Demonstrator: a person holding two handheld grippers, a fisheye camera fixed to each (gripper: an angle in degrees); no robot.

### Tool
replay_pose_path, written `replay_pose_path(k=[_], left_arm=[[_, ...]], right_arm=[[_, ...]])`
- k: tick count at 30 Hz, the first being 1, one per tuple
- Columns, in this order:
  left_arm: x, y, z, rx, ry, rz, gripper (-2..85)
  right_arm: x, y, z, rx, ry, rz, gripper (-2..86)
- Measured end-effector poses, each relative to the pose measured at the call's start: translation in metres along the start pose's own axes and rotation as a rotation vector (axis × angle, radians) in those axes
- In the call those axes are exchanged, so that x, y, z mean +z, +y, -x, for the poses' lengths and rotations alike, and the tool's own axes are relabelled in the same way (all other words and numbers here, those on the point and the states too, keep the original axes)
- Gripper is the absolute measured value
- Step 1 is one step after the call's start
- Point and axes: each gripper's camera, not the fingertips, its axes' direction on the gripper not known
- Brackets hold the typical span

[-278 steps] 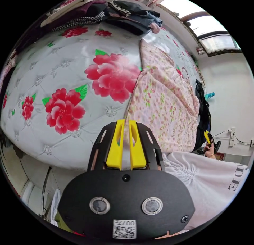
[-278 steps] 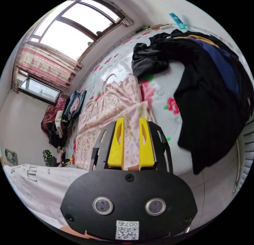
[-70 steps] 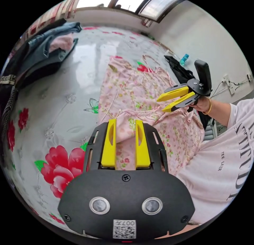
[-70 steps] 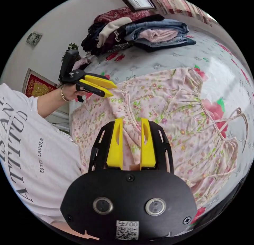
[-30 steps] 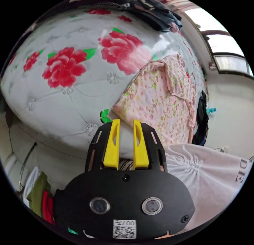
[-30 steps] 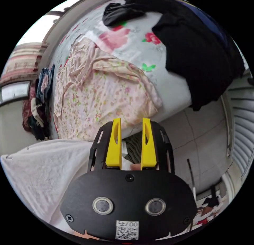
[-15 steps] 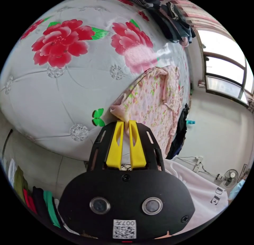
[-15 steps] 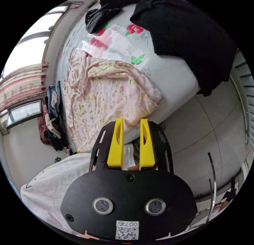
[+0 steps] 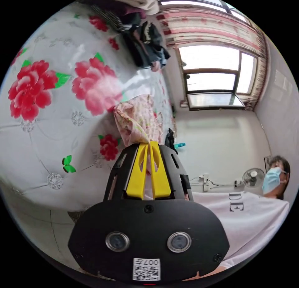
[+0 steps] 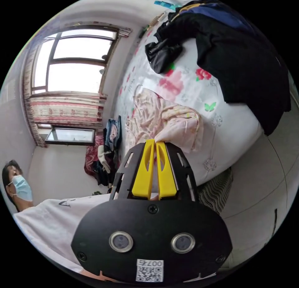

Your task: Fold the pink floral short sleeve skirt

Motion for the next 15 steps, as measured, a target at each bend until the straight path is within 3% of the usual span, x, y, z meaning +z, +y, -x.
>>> replay_pose_path(k=[8,15], left_arm=[[-0.012,-0.010,-0.028,0.095,0.074,-0.006,-1.0],[0.053,-0.094,-0.034,0.123,0.053,0.021,-0.9]], right_arm=[[-0.032,0.003,0.036,-0.053,-0.034,0.004,-0.3],[0.010,-0.066,0.080,-0.120,-0.057,0.003,-0.3]])
